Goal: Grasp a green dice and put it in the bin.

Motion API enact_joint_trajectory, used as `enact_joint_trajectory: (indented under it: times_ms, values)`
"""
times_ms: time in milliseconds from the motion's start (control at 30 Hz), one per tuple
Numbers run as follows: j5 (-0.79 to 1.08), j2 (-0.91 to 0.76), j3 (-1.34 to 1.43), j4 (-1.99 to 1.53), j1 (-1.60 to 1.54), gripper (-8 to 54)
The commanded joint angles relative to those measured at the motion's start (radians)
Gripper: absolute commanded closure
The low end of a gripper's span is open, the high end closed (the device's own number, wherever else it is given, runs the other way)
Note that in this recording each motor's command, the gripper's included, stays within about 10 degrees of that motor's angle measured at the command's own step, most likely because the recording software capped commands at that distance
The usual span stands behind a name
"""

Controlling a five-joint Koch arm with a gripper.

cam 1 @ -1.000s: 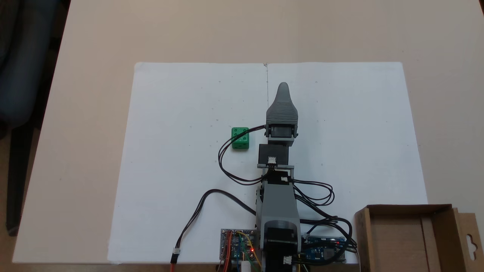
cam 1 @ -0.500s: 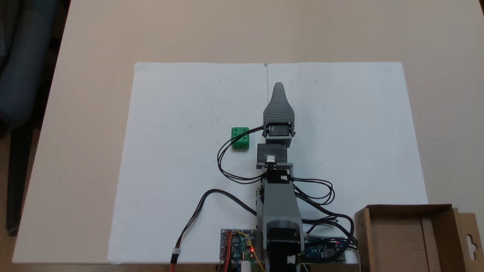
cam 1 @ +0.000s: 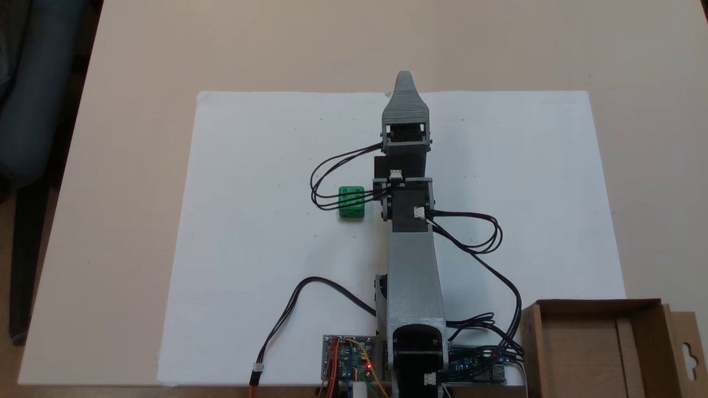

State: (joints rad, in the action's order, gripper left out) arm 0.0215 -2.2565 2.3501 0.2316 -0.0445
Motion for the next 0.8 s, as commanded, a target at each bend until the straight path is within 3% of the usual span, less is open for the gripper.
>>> enact_joint_trajectory:
  times_ms: [0,767]
  values:
    - [0.049,-0.106,-0.124,-0.156,-0.037,4.2]
    - [-0.471,-0.074,-0.54,-1.455,-0.256,4.0]
